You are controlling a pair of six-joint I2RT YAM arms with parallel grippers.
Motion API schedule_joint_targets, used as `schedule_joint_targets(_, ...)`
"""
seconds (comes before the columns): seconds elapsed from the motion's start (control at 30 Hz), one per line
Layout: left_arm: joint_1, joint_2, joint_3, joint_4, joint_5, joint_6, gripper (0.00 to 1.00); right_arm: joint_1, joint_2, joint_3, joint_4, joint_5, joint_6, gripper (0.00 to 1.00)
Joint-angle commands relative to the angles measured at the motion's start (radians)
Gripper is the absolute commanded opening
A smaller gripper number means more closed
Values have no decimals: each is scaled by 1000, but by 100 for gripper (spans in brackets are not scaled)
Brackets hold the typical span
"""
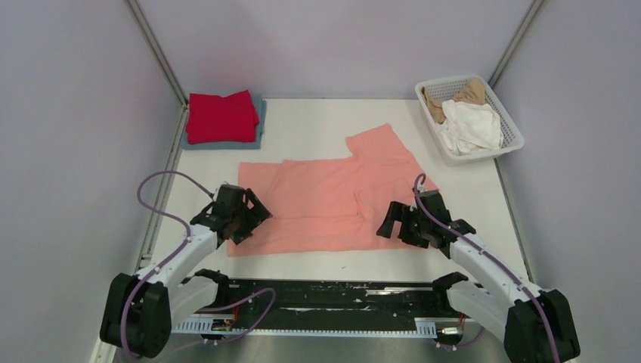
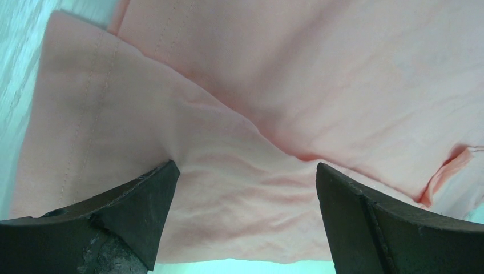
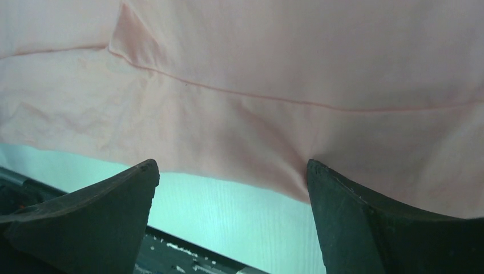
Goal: Fold and stack the t-shirts
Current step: Fold the flattened tshirt in 1/3 of the way
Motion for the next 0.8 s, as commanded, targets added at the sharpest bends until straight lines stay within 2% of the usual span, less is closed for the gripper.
schedule_joint_targets(0.0, -26, -143, -72, -221, -21, -119, 100, 31, -93, -21, -137, -85, 90, 100)
schedule_joint_targets(0.2, -32, -280, -112, -319, -47, -167, 100, 91, -84, -10, -257, 8, 173, 100)
schedule_joint_targets(0.4, -32, -296, -105, -384, -74, -159, 100, 194, -131, 51, -362, 146, 242, 100)
schedule_joint_targets(0.57, -33, -301, -74, -392, -127, -135, 100, 252, -150, -12, -380, 130, 310, 100)
schedule_joint_targets(0.77, -32, -292, 25, -364, -166, -73, 100, 416, -114, 3, -366, 145, 374, 100)
